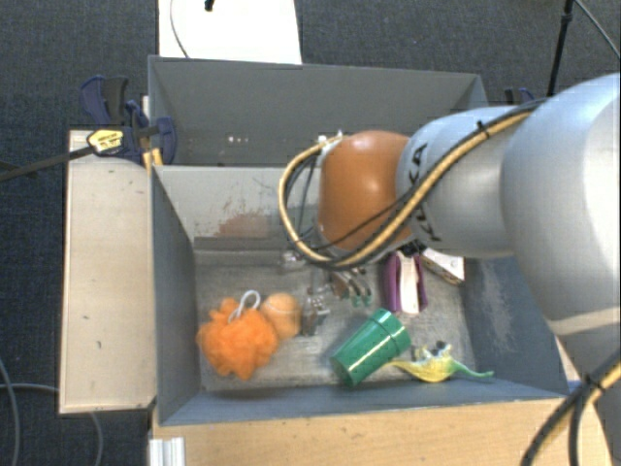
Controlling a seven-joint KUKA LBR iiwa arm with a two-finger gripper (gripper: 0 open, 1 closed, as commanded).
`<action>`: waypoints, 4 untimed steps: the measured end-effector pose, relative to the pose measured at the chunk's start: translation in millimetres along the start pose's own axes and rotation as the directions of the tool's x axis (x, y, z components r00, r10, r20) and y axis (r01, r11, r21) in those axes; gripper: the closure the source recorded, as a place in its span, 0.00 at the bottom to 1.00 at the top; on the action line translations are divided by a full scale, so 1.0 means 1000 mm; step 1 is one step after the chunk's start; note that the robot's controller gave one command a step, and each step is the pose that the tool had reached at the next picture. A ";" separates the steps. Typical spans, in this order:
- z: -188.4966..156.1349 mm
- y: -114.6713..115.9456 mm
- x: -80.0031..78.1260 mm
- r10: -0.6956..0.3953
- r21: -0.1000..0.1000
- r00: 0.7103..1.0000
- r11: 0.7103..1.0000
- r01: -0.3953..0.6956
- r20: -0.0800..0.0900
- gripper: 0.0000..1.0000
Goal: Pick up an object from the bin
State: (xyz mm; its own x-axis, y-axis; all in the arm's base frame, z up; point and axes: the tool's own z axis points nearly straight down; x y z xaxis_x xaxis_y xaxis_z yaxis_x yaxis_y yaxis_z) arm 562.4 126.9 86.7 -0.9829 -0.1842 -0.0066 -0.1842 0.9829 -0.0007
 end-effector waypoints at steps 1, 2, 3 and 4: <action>0.012 0.046 0.030 -0.077 0.002 0.997 0.997 0.077 0.006 0.00; -0.007 0.072 0.002 -0.006 -0.002 1.000 1.000 0.006 -0.004 1.00; -0.007 0.072 0.002 -0.004 -0.002 1.000 1.000 0.004 -0.005 1.00; -0.048 0.063 0.009 -0.016 -0.001 1.000 1.000 0.016 -0.014 1.00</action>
Offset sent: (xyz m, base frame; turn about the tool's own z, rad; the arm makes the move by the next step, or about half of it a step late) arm -0.0157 0.0703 0.0067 -0.0059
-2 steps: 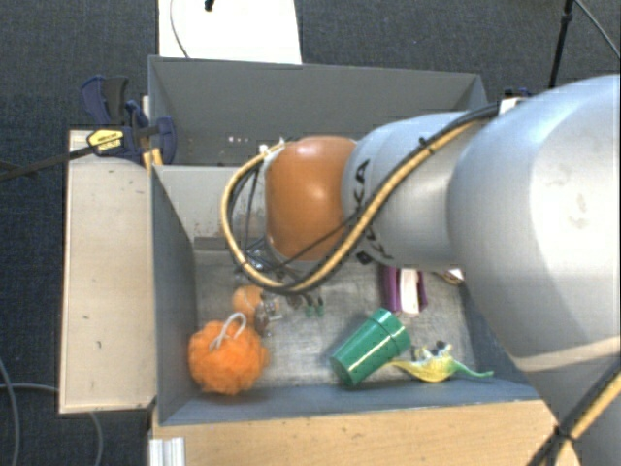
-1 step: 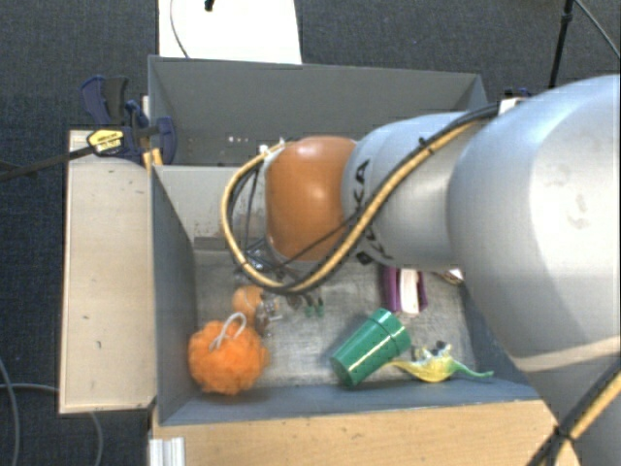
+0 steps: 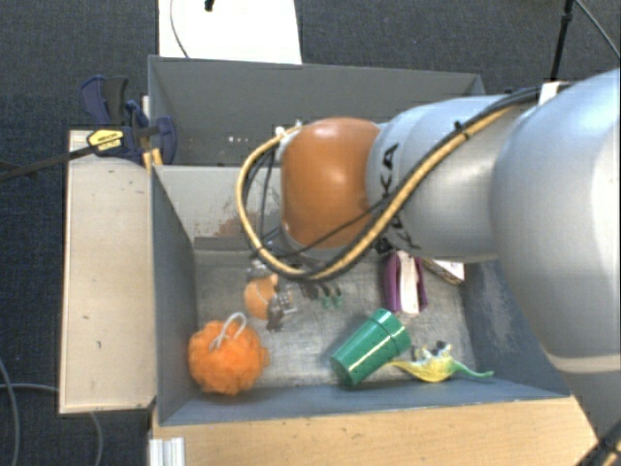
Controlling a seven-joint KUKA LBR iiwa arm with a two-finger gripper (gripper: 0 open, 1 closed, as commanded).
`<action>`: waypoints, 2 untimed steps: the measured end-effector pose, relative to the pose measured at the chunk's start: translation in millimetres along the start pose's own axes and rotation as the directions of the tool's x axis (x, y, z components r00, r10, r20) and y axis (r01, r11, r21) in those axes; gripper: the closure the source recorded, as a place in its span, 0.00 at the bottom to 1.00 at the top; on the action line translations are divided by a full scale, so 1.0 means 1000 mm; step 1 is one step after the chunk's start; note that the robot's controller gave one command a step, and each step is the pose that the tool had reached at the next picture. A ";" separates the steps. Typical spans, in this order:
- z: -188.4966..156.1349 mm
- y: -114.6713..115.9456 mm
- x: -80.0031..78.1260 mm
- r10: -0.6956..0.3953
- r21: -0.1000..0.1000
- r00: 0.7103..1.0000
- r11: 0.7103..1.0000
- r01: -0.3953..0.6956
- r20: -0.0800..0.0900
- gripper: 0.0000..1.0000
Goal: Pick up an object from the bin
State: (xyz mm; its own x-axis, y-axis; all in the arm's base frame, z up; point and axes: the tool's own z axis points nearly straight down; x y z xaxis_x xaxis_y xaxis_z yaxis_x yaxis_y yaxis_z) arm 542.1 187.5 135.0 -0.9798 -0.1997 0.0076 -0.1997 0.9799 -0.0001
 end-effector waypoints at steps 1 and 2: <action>-0.015 -0.002 0.001 0.001 0.001 1.000 1.000 -0.001 0.006 1.00; -0.045 -0.004 -0.035 -0.292 0.002 0.956 0.956 0.292 0.010 1.00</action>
Offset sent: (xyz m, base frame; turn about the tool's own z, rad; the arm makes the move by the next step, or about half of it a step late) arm 0.0350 0.0026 0.0442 -0.2981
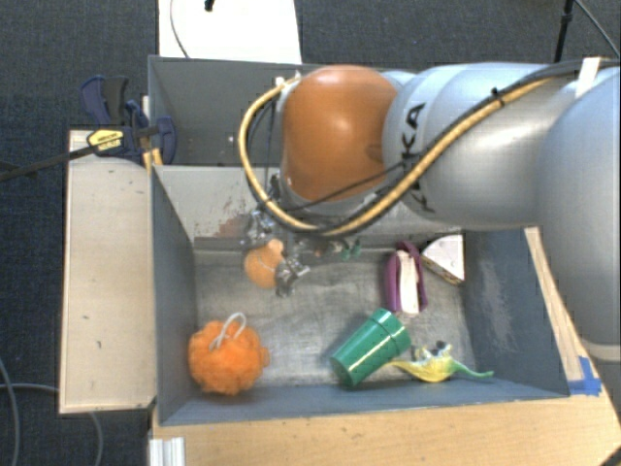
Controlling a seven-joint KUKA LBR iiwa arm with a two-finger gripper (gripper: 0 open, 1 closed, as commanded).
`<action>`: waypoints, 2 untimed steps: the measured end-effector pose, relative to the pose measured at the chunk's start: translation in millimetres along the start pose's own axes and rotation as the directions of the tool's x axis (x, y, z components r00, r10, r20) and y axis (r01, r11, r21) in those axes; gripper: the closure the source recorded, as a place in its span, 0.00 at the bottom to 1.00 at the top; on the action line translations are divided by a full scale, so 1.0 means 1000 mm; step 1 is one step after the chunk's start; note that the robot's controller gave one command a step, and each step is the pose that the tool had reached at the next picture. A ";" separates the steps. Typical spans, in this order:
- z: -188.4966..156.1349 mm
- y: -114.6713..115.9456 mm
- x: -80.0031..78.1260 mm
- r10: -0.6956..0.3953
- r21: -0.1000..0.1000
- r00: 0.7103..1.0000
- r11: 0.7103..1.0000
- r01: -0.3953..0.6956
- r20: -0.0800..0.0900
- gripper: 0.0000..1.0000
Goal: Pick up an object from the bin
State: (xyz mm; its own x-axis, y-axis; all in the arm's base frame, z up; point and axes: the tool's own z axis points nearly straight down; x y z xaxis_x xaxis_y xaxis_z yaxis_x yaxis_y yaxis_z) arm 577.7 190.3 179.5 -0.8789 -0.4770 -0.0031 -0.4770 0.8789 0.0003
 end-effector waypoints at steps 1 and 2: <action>0.000 0.000 0.000 0.003 0.000 1.000 1.000 -0.003 0.000 1.00; 0.000 0.000 0.000 0.006 -0.001 1.000 1.000 -0.006 -0.001 1.00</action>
Offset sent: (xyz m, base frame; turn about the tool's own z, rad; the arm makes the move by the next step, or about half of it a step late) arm 0.0000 0.0000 0.0000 0.0000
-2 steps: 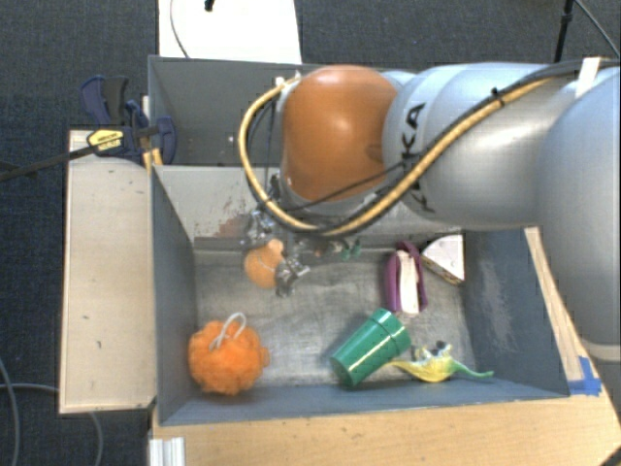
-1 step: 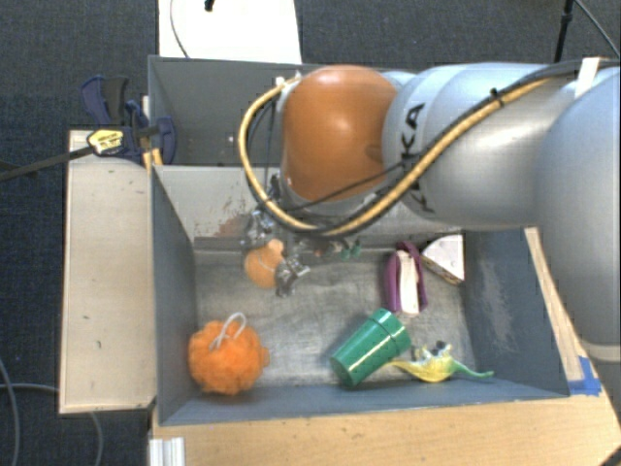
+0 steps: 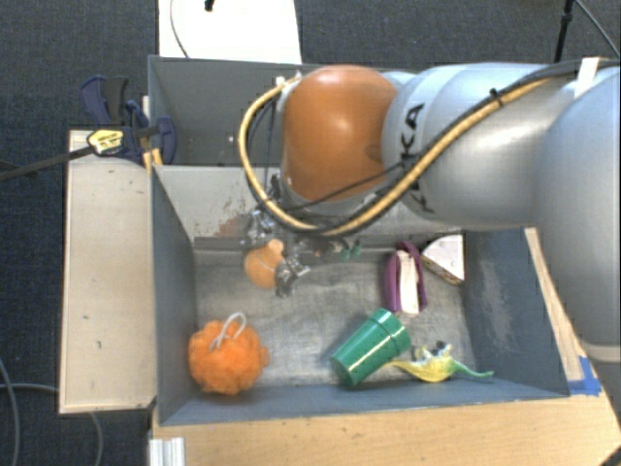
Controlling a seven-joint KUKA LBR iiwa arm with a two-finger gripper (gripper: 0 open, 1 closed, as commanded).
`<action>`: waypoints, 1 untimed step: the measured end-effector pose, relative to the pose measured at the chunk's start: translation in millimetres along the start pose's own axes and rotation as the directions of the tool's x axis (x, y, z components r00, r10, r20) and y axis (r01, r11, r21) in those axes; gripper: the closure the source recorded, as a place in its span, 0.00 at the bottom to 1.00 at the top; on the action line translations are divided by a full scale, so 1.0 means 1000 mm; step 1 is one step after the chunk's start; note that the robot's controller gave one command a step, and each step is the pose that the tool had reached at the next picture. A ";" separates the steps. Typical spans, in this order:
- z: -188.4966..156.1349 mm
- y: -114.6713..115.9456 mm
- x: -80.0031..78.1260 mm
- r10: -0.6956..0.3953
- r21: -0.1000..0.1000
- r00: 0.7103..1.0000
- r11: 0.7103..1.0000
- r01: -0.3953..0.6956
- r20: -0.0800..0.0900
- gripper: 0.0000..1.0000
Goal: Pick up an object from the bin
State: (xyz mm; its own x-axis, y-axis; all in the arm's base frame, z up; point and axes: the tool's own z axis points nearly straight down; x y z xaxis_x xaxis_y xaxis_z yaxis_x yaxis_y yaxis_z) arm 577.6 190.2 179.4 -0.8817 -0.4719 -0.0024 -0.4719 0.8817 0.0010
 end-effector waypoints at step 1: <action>0.000 0.000 0.000 0.002 0.000 1.000 1.000 -0.002 0.000 1.00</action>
Offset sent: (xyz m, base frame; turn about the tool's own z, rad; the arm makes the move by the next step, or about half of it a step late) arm 0.0000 0.0000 0.0000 0.0000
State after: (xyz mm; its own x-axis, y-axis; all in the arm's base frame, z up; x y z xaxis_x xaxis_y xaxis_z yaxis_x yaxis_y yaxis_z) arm 577.6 190.2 179.4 -0.8826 -0.4701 -0.0023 -0.4701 0.8826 0.0010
